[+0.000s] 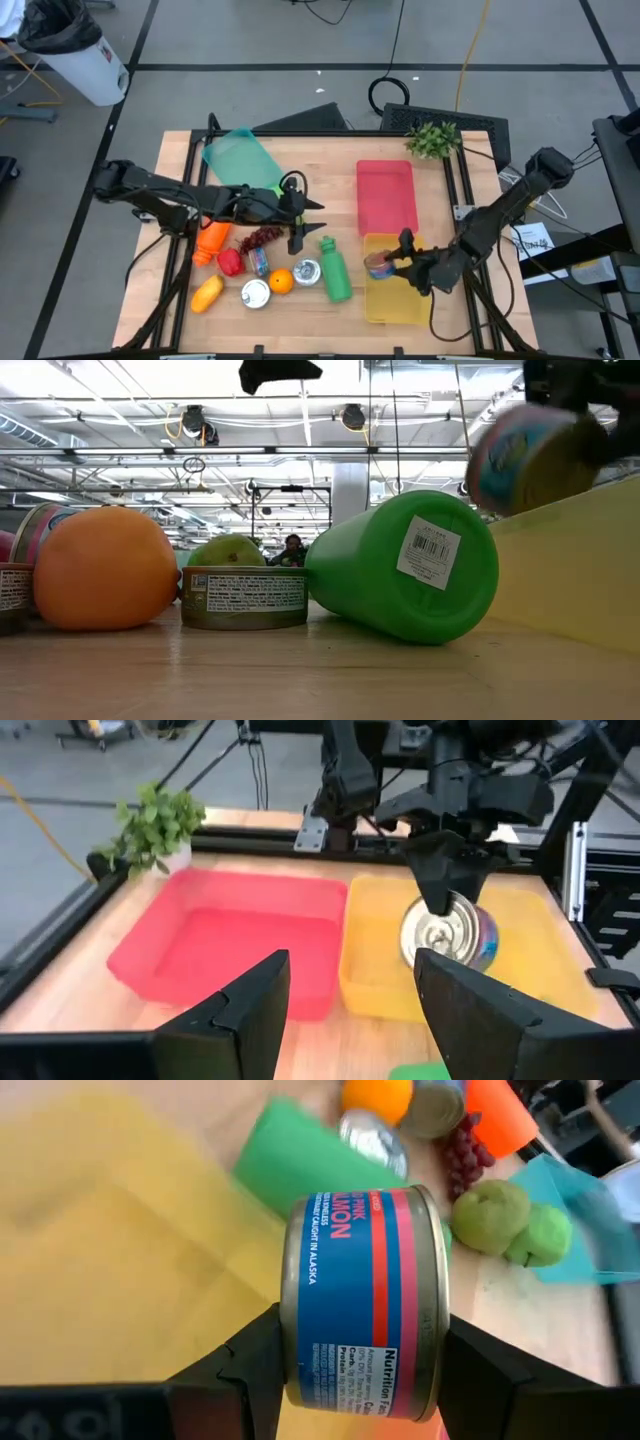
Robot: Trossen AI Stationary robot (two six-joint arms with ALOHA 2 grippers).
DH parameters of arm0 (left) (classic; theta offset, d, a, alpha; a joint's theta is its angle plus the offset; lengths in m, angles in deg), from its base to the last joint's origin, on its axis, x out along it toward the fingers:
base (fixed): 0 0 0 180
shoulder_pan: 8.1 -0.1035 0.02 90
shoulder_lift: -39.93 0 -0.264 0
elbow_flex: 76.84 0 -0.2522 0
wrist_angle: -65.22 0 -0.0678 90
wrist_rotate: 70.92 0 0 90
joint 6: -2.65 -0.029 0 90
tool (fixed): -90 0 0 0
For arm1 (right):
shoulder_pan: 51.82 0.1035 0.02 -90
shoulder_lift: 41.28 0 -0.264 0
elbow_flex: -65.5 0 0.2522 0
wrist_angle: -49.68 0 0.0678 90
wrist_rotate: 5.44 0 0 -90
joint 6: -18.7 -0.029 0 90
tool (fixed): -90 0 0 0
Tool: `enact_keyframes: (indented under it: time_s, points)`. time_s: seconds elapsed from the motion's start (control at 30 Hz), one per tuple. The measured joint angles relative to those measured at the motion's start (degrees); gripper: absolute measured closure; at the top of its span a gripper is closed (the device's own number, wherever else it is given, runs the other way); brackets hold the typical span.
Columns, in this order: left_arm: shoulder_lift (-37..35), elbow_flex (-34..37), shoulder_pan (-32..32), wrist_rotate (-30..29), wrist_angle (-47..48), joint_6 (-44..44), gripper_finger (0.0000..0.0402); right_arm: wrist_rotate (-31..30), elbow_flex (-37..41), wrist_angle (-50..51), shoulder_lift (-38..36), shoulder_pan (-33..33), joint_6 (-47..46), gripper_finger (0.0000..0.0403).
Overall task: Pick & Place Food Item
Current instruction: Put the blue and pink tuna can into the yellow bin
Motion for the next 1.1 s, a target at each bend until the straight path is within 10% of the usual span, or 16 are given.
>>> enact_keyframes:
  time_s: [0.53,0.8,1.1]
  points:
    - [1.0,0.01,-0.21,-0.02,-1.01,1.5,0.0219,-10.81,0.29,-1.29,15.73,3.87,-3.37,0.0214]
    - [1.0,0.01,-0.63,-0.02,-0.8,0.98,0.0235,-15.43,0.27,-1.94,14.23,3.54,-9.74,0.0045]
    - [1.0,0.01,-0.85,-0.04,-0.46,0.87,0.0242,-15.09,0.27,-3.64,13.51,4.28,-9.27,0.0023]
